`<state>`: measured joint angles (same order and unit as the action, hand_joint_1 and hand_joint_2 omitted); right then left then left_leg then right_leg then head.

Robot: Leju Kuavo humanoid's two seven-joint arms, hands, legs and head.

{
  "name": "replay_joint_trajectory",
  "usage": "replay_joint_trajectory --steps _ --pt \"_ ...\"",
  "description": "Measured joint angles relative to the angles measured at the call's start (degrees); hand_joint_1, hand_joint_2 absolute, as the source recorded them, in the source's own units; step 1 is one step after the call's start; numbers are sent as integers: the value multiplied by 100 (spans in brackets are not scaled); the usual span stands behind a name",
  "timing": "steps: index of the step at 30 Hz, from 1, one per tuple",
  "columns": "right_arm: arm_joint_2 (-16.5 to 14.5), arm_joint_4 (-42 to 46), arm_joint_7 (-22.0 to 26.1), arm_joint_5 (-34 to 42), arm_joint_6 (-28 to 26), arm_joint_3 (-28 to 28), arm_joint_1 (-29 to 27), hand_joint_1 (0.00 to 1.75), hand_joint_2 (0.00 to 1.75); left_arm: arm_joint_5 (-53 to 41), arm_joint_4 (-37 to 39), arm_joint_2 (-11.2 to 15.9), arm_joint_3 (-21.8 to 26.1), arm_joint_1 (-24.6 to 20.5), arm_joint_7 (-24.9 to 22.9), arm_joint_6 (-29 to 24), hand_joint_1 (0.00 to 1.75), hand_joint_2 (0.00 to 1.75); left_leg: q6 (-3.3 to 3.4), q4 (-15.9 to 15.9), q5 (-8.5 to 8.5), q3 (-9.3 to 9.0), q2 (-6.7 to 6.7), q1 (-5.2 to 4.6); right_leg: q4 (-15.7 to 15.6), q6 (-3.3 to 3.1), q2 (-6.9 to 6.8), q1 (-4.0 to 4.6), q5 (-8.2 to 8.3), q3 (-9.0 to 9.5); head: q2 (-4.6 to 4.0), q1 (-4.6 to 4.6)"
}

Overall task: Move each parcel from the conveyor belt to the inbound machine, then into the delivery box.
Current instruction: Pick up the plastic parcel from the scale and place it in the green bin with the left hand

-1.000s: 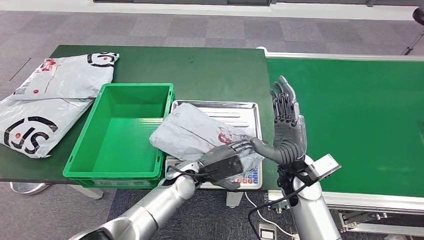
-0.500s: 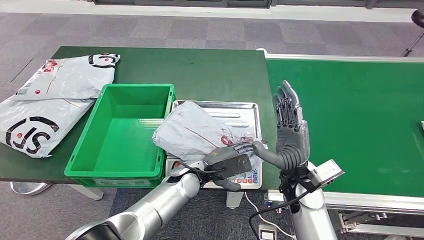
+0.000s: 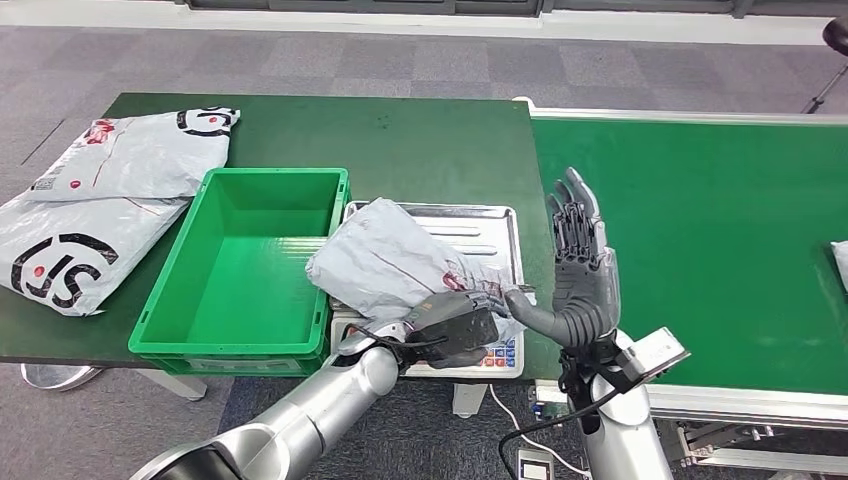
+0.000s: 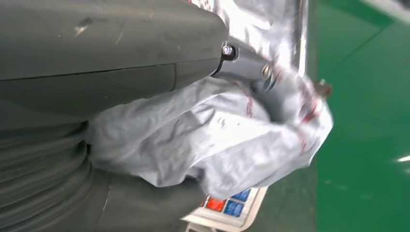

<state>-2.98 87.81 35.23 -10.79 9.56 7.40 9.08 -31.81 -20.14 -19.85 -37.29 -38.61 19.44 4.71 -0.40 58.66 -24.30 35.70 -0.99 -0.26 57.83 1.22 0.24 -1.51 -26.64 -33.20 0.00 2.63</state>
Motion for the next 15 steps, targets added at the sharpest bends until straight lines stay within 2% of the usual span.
replay_joint_trajectory --steps 3,9,15 --pt "-26 66 5 -10 -1 -62 -68 0 175 93 -28 0 111 59 409 -337 175 175 -1 0 -1 2 0 0 0 0 1 0 0 -3 0 -1" --pt "-54 162 9 -10 2 -122 -122 0 175 414 -269 2 488 262 1663 -1421 175 175 -3 0 -3 13 1 0 0 -1 2 0 -1 -16 0 -1" --pt "-81 163 18 22 0 -172 -123 0 175 594 -543 40 974 383 2022 -1911 175 175 -3 -1 -3 15 1 0 0 -1 2 0 -2 -18 0 -1"
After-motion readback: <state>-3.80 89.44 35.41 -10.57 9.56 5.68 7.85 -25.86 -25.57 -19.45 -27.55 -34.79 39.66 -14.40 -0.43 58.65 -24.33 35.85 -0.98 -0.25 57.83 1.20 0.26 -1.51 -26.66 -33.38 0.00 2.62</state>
